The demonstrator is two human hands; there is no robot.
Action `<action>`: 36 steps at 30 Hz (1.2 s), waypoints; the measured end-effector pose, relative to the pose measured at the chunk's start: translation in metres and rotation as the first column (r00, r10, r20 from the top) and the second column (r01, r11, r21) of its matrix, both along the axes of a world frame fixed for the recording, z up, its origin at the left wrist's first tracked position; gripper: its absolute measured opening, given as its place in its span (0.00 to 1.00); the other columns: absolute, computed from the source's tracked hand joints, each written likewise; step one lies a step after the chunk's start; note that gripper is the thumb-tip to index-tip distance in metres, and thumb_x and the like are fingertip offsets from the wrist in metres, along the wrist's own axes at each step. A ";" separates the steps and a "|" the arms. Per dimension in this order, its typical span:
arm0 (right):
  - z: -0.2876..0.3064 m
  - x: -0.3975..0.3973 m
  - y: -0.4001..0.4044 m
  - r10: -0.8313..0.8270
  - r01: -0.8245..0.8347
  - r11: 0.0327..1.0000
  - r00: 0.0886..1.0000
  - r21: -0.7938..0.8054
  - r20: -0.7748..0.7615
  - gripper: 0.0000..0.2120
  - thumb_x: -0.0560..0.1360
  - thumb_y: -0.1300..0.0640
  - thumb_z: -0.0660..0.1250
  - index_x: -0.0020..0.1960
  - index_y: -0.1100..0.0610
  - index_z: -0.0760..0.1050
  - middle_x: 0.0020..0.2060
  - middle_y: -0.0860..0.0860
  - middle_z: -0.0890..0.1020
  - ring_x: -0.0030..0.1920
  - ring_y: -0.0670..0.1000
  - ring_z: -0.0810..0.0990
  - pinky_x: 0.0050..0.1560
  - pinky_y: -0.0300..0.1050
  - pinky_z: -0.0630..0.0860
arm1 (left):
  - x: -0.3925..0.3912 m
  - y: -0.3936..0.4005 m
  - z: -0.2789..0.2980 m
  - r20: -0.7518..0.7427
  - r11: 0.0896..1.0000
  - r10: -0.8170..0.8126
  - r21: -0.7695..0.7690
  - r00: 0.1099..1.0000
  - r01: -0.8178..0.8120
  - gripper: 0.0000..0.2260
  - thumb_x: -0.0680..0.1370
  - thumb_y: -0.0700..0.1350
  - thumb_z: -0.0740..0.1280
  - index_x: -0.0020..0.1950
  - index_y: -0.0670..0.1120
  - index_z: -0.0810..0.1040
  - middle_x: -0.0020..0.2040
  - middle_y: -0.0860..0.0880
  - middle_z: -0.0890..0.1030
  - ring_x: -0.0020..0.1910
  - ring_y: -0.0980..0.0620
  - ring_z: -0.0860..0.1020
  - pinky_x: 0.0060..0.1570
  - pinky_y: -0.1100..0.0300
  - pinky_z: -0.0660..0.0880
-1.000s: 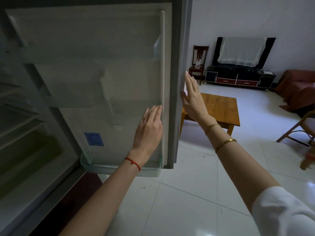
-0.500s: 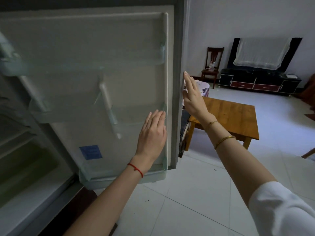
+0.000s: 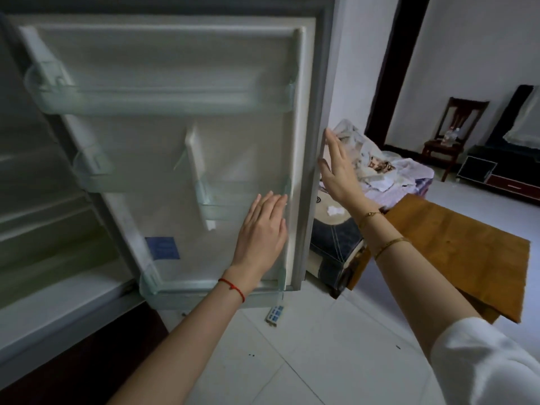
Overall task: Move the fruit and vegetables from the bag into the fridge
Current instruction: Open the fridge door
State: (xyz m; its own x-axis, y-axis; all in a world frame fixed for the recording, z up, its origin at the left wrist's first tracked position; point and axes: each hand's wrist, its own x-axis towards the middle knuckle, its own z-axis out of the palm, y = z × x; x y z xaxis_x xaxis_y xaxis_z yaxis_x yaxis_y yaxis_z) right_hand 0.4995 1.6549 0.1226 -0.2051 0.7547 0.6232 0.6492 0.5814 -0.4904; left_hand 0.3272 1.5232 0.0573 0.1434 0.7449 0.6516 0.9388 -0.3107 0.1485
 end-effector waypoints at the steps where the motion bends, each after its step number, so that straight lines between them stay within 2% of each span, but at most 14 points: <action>1: 0.001 0.000 0.005 0.021 -0.021 1.000 1.000 -0.003 -0.001 0.28 0.82 0.58 0.55 0.79 0.56 0.51 0.78 0.52 0.58 0.77 0.50 0.54 0.78 0.46 0.51 | 0.002 0.003 0.000 -0.001 1.000 0.020 -0.004 1.000 -0.020 0.21 0.81 0.43 0.55 0.73 0.40 0.68 0.71 0.43 0.72 0.73 0.47 0.67 0.76 0.51 0.55; 4: 0.001 0.000 0.020 0.065 -0.065 0.998 0.998 0.003 -0.005 0.28 0.81 0.58 0.56 0.79 0.57 0.51 0.78 0.53 0.58 0.77 0.50 0.55 0.77 0.43 0.50 | 0.007 0.010 -0.001 0.000 0.997 0.072 -0.018 0.997 -0.072 0.21 0.81 0.43 0.56 0.74 0.41 0.67 0.72 0.44 0.71 0.74 0.47 0.65 0.76 0.50 0.56; 8: -0.003 0.004 0.030 0.124 -0.123 0.992 0.992 0.019 -0.020 0.29 0.81 0.59 0.56 0.79 0.58 0.50 0.78 0.54 0.57 0.78 0.51 0.54 0.78 0.49 0.52 | 0.015 0.015 -0.001 0.005 0.992 0.121 -0.031 0.993 -0.121 0.22 0.81 0.44 0.54 0.75 0.42 0.65 0.73 0.45 0.70 0.75 0.48 0.63 0.76 0.49 0.54; 15: -0.006 0.013 0.028 0.167 -0.167 0.986 0.986 0.022 -0.021 0.30 0.80 0.57 0.56 0.79 0.56 0.48 0.78 0.52 0.55 0.78 0.50 0.53 0.78 0.52 0.52 | 0.018 0.007 -0.002 0.005 0.989 0.142 -0.051 0.990 -0.142 0.22 0.82 0.45 0.54 0.76 0.43 0.64 0.75 0.45 0.67 0.77 0.49 0.59 0.77 0.50 0.51; 22: -0.007 0.017 0.008 0.170 -0.168 0.985 0.984 0.027 -0.046 0.31 0.80 0.54 0.57 0.79 0.57 0.50 0.78 0.53 0.56 0.78 0.51 0.54 0.78 0.53 0.54 | 0.020 -0.013 0.004 0.081 0.980 0.195 -0.059 0.978 -0.190 0.22 0.82 0.45 0.57 0.76 0.42 0.63 0.75 0.44 0.66 0.77 0.48 0.58 0.77 0.50 0.52; 26: -0.013 0.022 -0.016 0.196 -0.192 0.979 0.979 0.065 -0.053 0.30 0.79 0.55 0.60 0.78 0.59 0.54 0.76 0.55 0.60 0.76 0.53 0.57 0.76 0.55 0.57 | 0.013 -0.035 0.009 0.143 0.967 0.254 -0.073 0.957 -0.245 0.23 0.81 0.46 0.58 0.76 0.41 0.64 0.75 0.44 0.67 0.76 0.47 0.61 0.76 0.49 0.54; 31: -0.025 0.019 -0.059 0.293 -0.291 0.955 0.955 0.054 -0.035 0.28 0.80 0.51 0.60 0.77 0.57 0.57 0.74 0.53 0.64 0.75 0.50 0.60 0.76 0.48 0.57 | -0.006 -0.076 0.012 0.220 0.948 0.317 -0.103 0.923 -0.301 0.23 0.81 0.48 0.58 0.74 0.41 0.66 0.73 0.43 0.69 0.74 0.46 0.65 0.75 0.47 0.57; 36: -0.040 0.004 -0.100 0.415 -0.415 0.910 0.910 -0.016 0.005 0.28 0.81 0.48 0.60 0.76 0.57 0.59 0.73 0.53 0.66 0.74 0.50 0.61 0.75 0.46 0.58 | -0.022 -0.132 0.008 0.282 0.915 0.402 -0.162 0.871 -0.370 0.22 0.81 0.46 0.61 0.75 0.42 0.65 0.72 0.43 0.70 0.73 0.45 0.65 0.73 0.47 0.60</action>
State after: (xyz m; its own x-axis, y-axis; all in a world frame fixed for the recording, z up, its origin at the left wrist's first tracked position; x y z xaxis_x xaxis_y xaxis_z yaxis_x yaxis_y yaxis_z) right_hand 0.5037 1.5549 0.0821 -0.5064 0.6092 0.6102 0.3547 0.7922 -0.4966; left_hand 0.3055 1.3915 0.0650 -0.3612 0.7627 0.5364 0.8849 0.0990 0.4551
